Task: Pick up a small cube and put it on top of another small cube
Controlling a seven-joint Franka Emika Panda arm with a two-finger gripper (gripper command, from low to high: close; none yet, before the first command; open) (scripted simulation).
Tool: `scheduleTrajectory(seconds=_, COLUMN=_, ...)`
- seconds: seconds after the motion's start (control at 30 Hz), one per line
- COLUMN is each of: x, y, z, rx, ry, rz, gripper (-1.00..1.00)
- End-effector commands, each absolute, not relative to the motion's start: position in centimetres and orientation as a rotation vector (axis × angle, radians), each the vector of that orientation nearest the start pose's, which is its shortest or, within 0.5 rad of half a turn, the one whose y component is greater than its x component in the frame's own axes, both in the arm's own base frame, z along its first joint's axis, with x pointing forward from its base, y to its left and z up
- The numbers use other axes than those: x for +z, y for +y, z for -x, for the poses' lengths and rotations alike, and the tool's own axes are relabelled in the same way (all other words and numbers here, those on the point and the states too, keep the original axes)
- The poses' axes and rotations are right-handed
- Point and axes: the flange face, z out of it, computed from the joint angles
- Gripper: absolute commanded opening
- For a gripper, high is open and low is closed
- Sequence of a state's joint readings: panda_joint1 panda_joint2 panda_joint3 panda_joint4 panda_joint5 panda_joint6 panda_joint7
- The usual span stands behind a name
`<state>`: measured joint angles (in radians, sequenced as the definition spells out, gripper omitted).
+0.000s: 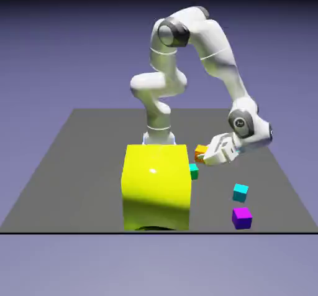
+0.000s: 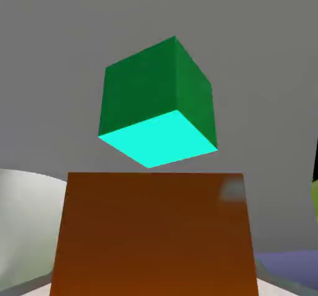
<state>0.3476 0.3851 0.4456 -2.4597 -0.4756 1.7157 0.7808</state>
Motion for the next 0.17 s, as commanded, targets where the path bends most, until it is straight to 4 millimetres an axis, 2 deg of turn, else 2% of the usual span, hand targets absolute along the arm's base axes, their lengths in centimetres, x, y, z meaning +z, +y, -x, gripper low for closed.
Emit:
scheduleTrajectory(seconds=0.0, x=12.7, y=22.0, z=-25.2, rx=-0.681, ry=0.462, rz=-2.109, gripper=-1.00)
scheduleTrajectory(seconds=0.03, x=12.5, y=21.8, z=-25.1, rx=-0.682, ry=0.462, rz=-2.109, gripper=-1.00)
scheduleTrajectory(seconds=0.07, x=12.5, y=21.8, z=-25.1, rx=-0.682, ry=0.462, rz=-2.109, gripper=1.00)
scheduleTrajectory(seconds=0.1, x=12.5, y=21.8, z=-25.1, rx=-0.682, ry=0.462, rz=-2.109, gripper=1.00)
scheduleTrajectory(seconds=0.13, x=13.5, y=22.8, z=-25.5, rx=-0.681, ry=0.462, rz=-2.109, gripper=1.00)
